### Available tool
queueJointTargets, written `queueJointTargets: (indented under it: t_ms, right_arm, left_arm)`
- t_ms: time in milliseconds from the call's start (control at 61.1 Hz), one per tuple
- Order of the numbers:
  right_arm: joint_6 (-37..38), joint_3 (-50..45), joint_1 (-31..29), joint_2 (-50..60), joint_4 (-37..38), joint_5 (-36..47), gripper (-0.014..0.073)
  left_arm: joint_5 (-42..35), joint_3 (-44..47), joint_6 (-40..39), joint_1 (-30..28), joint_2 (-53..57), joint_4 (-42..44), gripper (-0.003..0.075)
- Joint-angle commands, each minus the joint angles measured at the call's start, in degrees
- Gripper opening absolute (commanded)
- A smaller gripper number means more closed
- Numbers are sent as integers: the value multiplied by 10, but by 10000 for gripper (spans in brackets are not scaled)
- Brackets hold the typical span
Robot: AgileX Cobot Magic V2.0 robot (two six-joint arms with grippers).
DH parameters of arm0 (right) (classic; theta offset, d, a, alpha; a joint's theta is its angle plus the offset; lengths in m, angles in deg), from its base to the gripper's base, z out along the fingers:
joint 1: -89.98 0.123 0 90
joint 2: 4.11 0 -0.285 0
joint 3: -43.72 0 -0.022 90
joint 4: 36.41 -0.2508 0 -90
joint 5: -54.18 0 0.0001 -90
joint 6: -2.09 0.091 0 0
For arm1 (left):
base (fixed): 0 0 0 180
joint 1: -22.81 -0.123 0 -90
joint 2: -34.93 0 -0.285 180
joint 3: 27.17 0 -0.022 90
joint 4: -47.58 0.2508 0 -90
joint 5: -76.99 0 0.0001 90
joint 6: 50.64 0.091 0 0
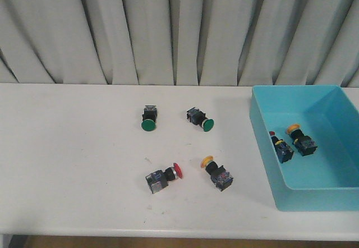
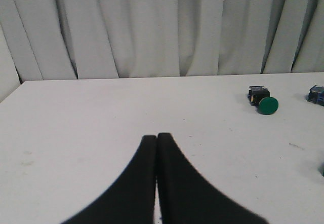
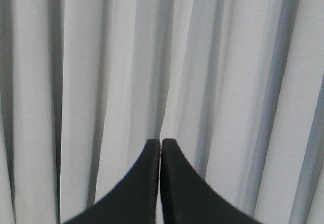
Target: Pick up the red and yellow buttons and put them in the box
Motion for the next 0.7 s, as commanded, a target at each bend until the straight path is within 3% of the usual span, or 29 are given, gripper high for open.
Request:
queueJointTargets:
  t_ms: [0,688]
  right_arm:
    - [-3,14,1,4,-25,-12,-8]
    - [-3,14,1,4,-25,-12,-8]
  left_arm:
    - [-37,29,0,0,9,-11,-7]
    - [-30,28,0,0,9,-30,-7]
